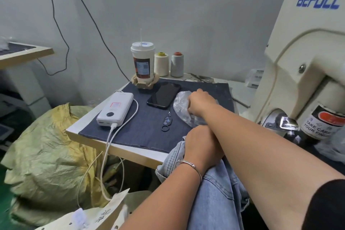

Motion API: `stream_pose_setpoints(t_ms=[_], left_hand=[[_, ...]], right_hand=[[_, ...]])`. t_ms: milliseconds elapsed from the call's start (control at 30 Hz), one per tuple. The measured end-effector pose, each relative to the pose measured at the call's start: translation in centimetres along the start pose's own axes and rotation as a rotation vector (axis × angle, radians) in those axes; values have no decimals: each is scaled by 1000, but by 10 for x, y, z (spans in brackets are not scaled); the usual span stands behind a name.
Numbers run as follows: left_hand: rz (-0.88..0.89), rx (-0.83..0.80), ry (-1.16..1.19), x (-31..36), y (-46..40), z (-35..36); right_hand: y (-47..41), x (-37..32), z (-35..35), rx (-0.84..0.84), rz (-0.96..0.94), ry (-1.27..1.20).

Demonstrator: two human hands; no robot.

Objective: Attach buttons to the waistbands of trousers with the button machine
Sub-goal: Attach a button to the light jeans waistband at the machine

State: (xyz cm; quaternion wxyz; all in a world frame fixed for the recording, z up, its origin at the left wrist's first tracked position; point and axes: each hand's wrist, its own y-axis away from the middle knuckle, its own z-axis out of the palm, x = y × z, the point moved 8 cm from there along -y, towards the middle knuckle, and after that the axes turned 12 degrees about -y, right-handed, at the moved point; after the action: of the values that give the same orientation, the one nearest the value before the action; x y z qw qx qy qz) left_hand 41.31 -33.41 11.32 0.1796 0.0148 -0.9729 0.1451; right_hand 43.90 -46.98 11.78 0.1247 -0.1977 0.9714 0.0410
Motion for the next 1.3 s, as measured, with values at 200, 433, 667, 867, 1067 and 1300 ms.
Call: stream_pose_setpoints(t_ms=[200,433,667,867,1067,1300], left_hand=[[-23,10,8,-1,2,-2],[-25,6,34,-2,2,-2],[-6,0,7,-2,1,1],[-8,11,-3,-1,1,0],[10,5,-45,0,0,2],[0,30,-22,-2,0,0]], right_hand=[[-6,-2,3,47,-43,20],[-9,-7,5,67,-94,-14],[-5,-7,2,118,-117,-62],[-4,-4,0,183,-145,-105],[-5,-2,3,181,-156,-57],[-8,-12,7,124,-206,-17]])
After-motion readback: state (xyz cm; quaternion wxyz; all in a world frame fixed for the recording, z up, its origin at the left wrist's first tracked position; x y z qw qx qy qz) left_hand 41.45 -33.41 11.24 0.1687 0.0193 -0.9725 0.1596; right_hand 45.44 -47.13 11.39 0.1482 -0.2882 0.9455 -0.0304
